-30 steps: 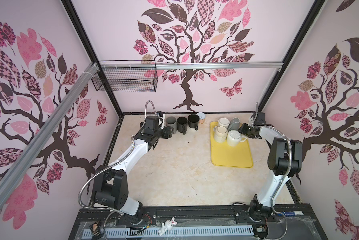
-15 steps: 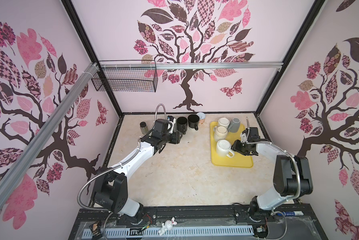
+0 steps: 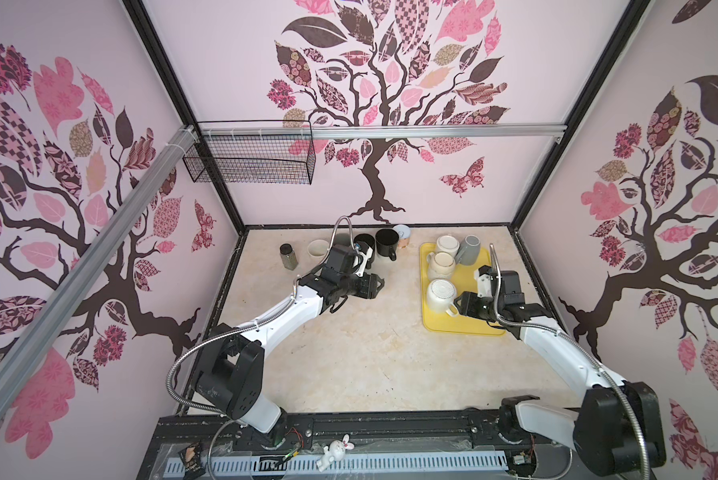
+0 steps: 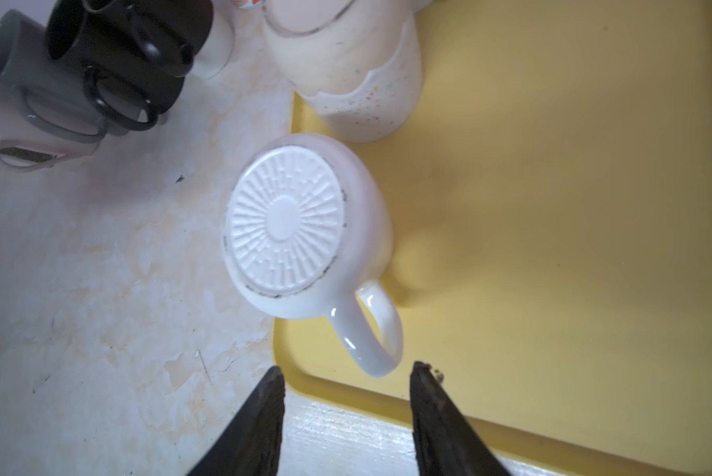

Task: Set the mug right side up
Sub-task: 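Raise left gripper while right gripper moves to the upside-down white mug on the tray, then grasp the ribbed-base white mug's handle with right gripper and lift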

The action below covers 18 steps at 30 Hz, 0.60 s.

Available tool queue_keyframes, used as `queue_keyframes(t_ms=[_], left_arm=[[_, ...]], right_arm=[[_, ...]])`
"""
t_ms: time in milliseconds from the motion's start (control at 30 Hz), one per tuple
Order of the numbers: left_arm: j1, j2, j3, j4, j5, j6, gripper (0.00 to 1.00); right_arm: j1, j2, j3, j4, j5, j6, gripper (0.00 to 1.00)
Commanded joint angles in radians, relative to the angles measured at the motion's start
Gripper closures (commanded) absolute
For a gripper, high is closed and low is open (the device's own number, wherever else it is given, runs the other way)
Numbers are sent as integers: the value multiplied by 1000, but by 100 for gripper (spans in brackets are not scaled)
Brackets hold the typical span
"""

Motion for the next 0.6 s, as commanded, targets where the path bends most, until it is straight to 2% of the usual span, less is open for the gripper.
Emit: queue_keyframes(t_ms=[0,200,367,567], left_arm=[[2,29,5,42,64,-100,41],[3,52,-5,53,133,-151,41],[2,67,-17,50,147,-163,42],[2,54,-25,52,139,-159,43]], right_arm=[[3,38,22,0,-2,-53,47],[35,189,92,-85,8,-126,46],[155,260,143,-134,172,-169,49],[174,320,216,-192,276,-173,55]])
